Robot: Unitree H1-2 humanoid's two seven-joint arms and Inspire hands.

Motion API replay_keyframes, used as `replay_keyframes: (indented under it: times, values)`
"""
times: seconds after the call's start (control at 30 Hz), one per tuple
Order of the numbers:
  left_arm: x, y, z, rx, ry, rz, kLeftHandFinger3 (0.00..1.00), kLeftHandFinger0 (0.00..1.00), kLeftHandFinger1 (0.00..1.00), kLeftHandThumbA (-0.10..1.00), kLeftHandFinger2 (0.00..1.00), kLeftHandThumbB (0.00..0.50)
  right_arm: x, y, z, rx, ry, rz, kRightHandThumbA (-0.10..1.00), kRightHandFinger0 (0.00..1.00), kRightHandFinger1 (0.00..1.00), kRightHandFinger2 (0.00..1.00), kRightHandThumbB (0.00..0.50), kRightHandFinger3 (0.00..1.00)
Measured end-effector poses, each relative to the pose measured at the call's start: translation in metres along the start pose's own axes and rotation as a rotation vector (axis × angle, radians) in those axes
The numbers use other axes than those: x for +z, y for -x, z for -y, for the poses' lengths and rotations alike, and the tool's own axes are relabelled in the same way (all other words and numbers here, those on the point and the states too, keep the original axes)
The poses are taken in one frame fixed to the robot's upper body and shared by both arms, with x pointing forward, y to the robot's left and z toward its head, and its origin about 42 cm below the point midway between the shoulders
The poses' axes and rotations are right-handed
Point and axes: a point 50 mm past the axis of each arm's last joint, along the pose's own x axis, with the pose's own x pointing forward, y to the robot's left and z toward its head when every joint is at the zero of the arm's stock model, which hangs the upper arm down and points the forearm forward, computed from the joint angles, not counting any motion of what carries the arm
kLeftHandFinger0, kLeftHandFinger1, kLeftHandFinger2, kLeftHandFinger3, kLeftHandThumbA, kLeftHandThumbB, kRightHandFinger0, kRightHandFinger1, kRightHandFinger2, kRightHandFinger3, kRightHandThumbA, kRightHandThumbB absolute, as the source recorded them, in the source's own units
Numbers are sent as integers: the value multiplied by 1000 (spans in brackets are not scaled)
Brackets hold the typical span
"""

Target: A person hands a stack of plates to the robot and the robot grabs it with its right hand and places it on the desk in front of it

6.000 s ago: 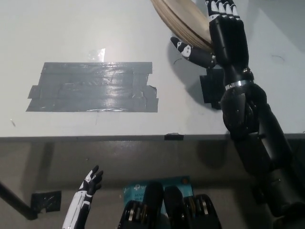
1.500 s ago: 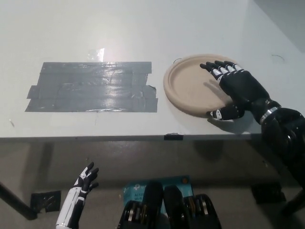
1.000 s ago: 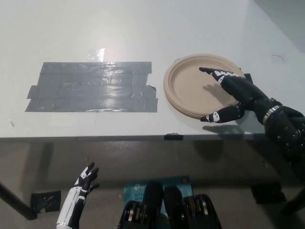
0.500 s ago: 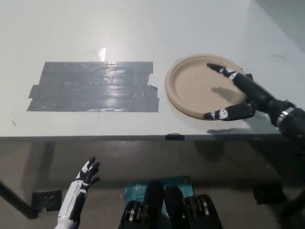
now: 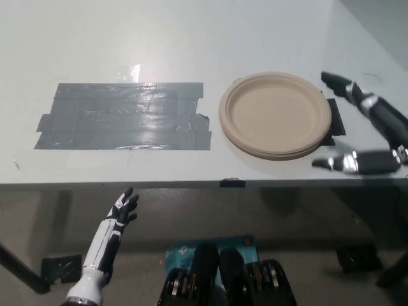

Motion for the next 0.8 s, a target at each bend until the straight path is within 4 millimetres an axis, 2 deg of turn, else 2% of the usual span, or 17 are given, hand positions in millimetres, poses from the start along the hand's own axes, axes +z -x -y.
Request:
replay_keyframes:
  times: [0.1,0.23,0.33,0.37,0.43,0.47,0.53,0.57,0.67,0.8]
  values:
    - [1,-3,0,-1,1,3,1000,971,1000,1000,1000,224,10,23,-19,22,-58,40,1000,1000,1000,1000,500,1000]
    - [2,-5,0,-2,0,9,1000,966,1000,1000,1000,233,20,71,-58,38,-221,65,1000,1000,1000,1000,500,1000]
    - [2,-5,1,-3,1,8,1000,962,1000,1000,1000,224,16,91,-76,17,-324,45,1000,1000,1000,1000,445,1000]
    - [2,-4,1,-4,1,8,1000,961,1000,1000,1000,223,10,100,-88,-12,-400,28,1000,1000,1000,1000,439,1000]
    - [3,-1,1,-8,3,11,1000,958,1000,1000,1000,219,-6,107,-102,-86,-510,2,1000,1000,1000,1000,433,1000]
    - [3,1,2,-10,5,14,1000,959,1000,1000,1000,220,-15,109,-109,-124,-555,-15,1000,1000,1000,1000,449,1000]
    - [1,7,3,-13,8,8,1000,970,1000,1000,1000,227,-36,109,-125,-191,-634,-62,1000,1000,1000,1000,416,1000]
    - [-1,11,4,-16,11,0,1000,975,1000,1000,1000,228,-49,109,-133,-220,-670,-95,1000,1000,1000,1000,427,1000]
    - [-7,20,5,-18,16,-22,1000,980,1000,1000,1000,221,-64,108,-147,-260,-723,-134,1000,1000,1000,1000,382,1000]
    - [-12,29,6,-19,21,-43,1000,974,1000,1000,1000,219,-75,108,-155,-288,-749,-165,1000,1000,1000,1000,361,1000]
